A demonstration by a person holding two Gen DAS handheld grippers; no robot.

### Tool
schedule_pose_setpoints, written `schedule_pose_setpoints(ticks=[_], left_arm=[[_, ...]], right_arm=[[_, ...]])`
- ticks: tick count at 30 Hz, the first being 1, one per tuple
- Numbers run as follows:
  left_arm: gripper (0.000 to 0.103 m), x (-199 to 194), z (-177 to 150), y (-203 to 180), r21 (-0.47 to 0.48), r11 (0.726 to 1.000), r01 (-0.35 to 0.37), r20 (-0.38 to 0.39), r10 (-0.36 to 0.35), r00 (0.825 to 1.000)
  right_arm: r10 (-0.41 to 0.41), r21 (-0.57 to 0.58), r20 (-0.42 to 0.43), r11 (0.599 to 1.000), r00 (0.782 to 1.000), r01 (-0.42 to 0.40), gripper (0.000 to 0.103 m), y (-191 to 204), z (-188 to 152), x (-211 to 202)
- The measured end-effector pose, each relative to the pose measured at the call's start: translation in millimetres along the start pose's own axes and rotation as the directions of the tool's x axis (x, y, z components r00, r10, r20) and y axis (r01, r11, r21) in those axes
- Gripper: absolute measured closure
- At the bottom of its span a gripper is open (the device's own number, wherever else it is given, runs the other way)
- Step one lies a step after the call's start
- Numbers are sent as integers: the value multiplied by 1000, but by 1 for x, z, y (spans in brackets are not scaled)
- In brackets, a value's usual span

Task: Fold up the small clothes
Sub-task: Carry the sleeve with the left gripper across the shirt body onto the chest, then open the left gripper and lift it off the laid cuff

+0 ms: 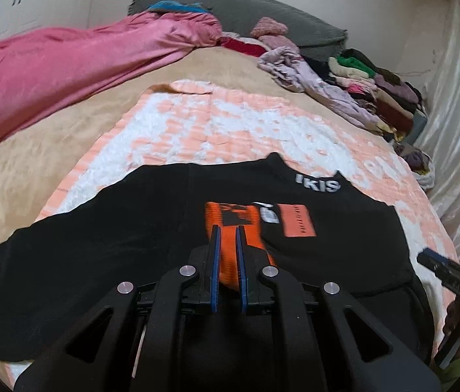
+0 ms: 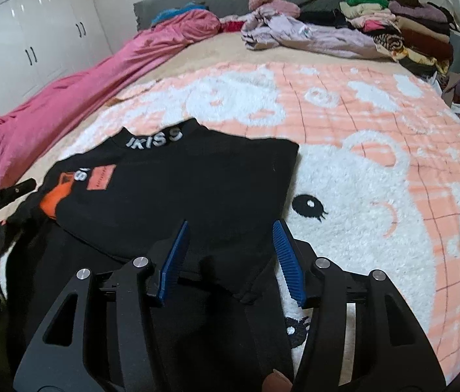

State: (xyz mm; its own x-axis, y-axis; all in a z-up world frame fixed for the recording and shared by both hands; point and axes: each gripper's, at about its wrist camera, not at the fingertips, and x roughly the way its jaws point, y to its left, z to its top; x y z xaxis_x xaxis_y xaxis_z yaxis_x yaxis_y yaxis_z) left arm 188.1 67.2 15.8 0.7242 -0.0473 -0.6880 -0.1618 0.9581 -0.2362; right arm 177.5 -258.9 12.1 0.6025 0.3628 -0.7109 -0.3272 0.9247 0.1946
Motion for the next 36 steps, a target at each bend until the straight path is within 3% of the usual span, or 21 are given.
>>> schedule_pose_setpoints(ticks=[7,11,14,17,25,34,36], left_arm=[[94,8,-10,-39,103,994,43,-43,-39,998],[94,30,-21,-47,134,991,14,-102,0,995],[93,45,-29,-42,134,991,-17,-135,36,990],[92,47,-33,-35,113,994,-3,-129,18,991],[89,39,-33,-32,91,996,23,-113,-13,994],[66,22,-33,-32,102,994,32,-90,-23,996],[56,19,-31,-31,97,995,29,-85,-21,996]], right_arm=[[20,-51,3,998,1000,-20,57,17,-6,-4],[29,-65,-23,997,999,-30,57,24,-9,5],[7,-73,-70,997,998,-12,57,25,-15,19],[-9,-49,-125,999,992,3,57,19,-21,34],[4,-53,-102,999,995,-9,51,23,-20,28],[18,-79,-36,997,999,-21,31,36,-15,12],[15,-82,-29,996,999,-17,28,39,-15,10]])
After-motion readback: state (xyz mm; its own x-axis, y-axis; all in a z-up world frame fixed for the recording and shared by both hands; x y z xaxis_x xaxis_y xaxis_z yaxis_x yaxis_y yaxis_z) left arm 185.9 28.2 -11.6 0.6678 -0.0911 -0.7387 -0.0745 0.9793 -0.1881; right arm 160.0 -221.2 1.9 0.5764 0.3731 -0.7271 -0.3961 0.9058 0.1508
